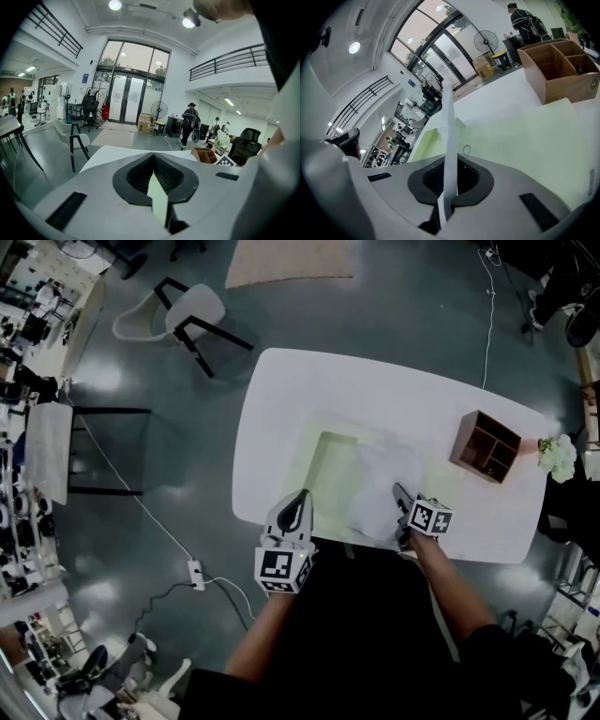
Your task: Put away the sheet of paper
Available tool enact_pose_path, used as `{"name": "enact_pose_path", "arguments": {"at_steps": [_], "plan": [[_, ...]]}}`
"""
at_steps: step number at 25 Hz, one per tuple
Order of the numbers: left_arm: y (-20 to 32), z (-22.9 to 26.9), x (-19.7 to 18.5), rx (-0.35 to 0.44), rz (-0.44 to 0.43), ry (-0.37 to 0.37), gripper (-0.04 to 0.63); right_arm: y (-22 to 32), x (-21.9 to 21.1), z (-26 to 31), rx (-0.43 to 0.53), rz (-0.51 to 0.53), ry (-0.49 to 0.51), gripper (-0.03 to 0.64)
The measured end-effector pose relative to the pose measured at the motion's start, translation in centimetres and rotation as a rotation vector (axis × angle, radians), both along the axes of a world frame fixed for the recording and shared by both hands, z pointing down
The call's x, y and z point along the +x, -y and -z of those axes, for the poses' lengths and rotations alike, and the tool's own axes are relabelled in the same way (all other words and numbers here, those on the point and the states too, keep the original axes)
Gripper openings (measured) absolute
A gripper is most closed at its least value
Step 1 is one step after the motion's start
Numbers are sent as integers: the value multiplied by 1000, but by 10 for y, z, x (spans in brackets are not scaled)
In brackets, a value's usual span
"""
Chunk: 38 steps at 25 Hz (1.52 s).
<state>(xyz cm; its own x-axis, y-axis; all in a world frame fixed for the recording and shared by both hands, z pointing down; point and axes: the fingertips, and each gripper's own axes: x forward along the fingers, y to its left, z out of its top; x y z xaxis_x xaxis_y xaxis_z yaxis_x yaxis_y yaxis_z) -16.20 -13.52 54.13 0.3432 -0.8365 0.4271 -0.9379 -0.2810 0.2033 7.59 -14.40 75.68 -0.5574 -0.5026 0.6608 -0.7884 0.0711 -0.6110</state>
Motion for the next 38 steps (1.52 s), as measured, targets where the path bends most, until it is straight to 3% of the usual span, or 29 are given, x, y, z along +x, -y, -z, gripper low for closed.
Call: {"name": "enact_pose_path", "arguments": {"at_steps": [9, 17, 38], "plan": [[11, -8, -8, -6, -40, 0, 3, -19, -5, -14, -69, -30, -7, -2], [7, -13, -13, -8, -56, -11, 3, -11, -8, -18, -71, -69, 2, -2], [20, -21, -60, -21, -78, -43, 3, 5, -62, -26, -100, -115, -8, 0]]}}
